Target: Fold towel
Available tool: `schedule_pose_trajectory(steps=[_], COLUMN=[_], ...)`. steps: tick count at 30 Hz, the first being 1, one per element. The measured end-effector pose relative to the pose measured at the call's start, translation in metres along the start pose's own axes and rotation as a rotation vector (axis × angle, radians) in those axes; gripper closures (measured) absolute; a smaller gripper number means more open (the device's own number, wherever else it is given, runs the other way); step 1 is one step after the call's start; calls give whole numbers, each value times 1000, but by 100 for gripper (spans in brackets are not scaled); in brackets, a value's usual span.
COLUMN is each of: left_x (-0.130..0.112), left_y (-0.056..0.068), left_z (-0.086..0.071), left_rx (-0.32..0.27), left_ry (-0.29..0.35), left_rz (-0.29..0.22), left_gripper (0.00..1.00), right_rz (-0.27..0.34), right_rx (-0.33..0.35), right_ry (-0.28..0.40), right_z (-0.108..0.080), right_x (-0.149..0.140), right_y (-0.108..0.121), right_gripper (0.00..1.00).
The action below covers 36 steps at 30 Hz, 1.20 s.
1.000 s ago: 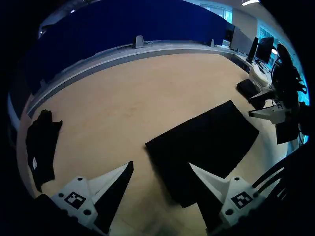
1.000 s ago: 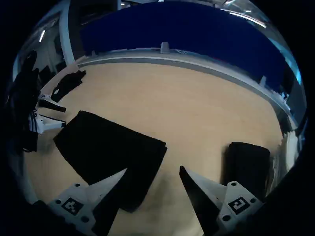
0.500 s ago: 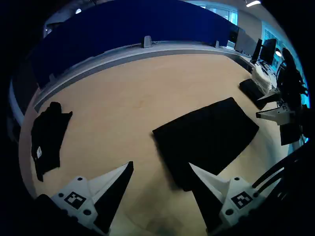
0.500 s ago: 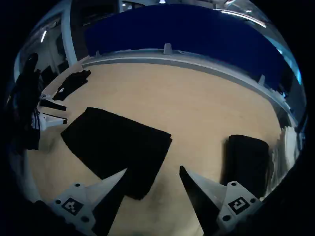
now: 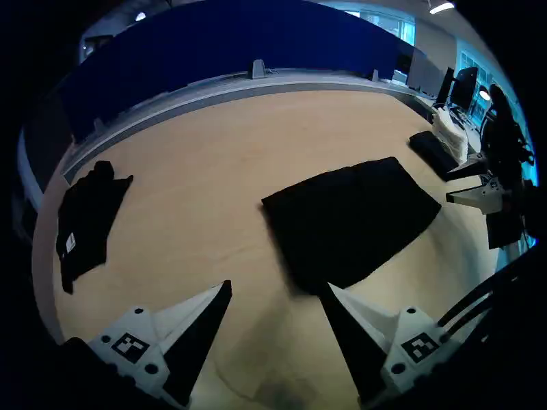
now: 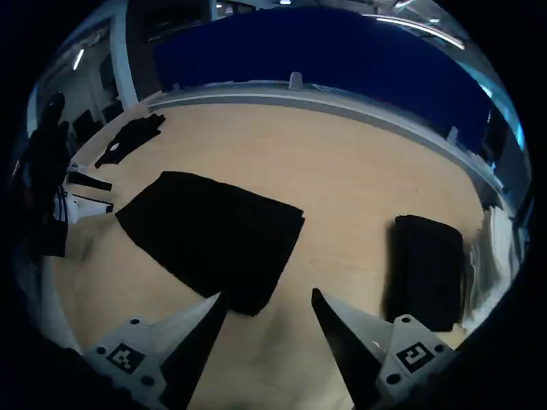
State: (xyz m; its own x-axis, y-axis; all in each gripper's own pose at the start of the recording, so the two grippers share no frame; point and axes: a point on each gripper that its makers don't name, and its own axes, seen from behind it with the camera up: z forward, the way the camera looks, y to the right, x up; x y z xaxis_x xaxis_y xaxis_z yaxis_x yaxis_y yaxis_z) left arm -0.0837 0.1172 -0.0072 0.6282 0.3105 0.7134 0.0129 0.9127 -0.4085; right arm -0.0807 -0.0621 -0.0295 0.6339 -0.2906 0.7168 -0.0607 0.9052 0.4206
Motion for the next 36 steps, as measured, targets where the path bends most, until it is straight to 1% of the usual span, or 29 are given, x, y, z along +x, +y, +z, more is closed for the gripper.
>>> schedule_pose_trajectory(steps=[5, 11, 17, 23, 26, 28, 32, 34, 36], left_x=[-4, -16, -39, -68, -84, -96, -116, -124, -131], left_y=[-3, -10, -19, -23, -24, -25, -25, -25, -25], left_z=[-8, -26, -51, -77, -91, -100, -113, -118, -125], left_rx=[16, 52, 99, 145, 169, 179, 196, 205, 212], left_ry=[4, 11, 9, 1, -8, -15, -32, -39, -44], left_rz=[-14, -37, -71, -122, -155, -179, -220, -236, -250], left_gripper=[6, 6, 6, 6, 6, 6, 6, 6, 6], right_rz=[-23, -82, -144, -210, -236, -252, -277, -284, -289], right_rx=[23, 72, 100, 126, 136, 139, 138, 138, 138], right_ry=[-2, -30, -62, -91, -105, -114, -132, -138, -141], right_z=[-1, -1, 1, 5, 6, 8, 10, 11, 11], right_x=[-1, -8, -16, -24, -26, -28, -32, -33, -34], right_y=[-4, -12, -16, -20, -21, -21, -18, -16, -15], right_gripper=[7, 7, 7, 7, 8, 9, 15, 18, 24])
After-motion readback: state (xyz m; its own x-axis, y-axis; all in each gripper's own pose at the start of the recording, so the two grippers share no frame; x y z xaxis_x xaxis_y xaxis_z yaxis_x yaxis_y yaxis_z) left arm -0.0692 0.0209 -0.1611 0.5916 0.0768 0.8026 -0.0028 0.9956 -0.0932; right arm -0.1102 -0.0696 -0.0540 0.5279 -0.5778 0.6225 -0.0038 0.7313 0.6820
